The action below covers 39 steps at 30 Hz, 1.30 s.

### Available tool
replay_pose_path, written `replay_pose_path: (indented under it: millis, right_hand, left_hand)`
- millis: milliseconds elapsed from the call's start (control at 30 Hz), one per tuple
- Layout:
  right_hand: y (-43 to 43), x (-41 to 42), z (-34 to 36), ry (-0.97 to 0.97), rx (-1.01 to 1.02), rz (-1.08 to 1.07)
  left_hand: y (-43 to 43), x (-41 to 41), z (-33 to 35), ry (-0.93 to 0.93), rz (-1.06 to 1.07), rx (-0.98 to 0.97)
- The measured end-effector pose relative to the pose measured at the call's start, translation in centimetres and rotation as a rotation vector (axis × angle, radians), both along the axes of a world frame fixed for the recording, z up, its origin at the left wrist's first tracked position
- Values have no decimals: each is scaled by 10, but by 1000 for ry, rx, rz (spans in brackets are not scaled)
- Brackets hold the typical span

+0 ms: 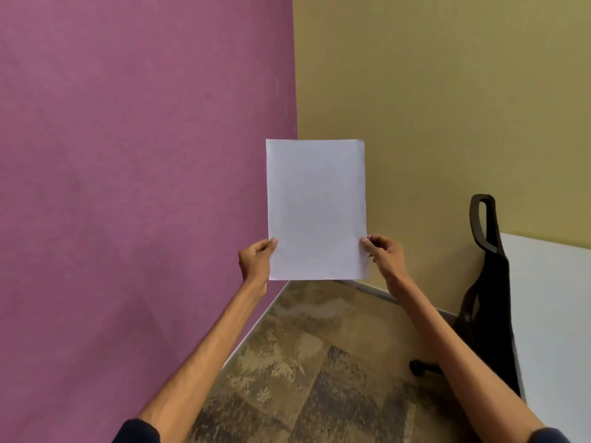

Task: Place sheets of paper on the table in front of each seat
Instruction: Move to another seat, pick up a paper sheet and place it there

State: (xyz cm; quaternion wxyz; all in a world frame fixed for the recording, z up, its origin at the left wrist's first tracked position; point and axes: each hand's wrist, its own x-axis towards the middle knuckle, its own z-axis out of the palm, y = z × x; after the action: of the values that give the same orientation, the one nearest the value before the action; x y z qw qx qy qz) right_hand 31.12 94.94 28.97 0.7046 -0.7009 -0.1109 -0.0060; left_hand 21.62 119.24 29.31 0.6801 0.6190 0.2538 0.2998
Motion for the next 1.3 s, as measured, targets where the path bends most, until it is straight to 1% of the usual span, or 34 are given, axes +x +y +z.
replay_pose_path:
  millis: [233,600,733,1000,1200,1300]
  right_hand:
    - [0,85,-6,31,1,-130]
    - [-41,262,-12,22,27,-345]
    - [-71,321,-7,12,13,-405]
    - [-143,392,-11,16,3,-605]
    - [-204,441,-17,46,47,-789]
    - [-229,461,-17,51,28,-886]
  left_hand:
    - [8,114,-13,31,-125,-61]
    - [-30,337,-14,63,-316,-33]
    - [-59,413,-8,44,-410,-30]
    - [-128,535,-5,39,-604,-12]
    - [-205,636,-20,54,-807,17]
    - [-242,686,-21,46,-926,35]
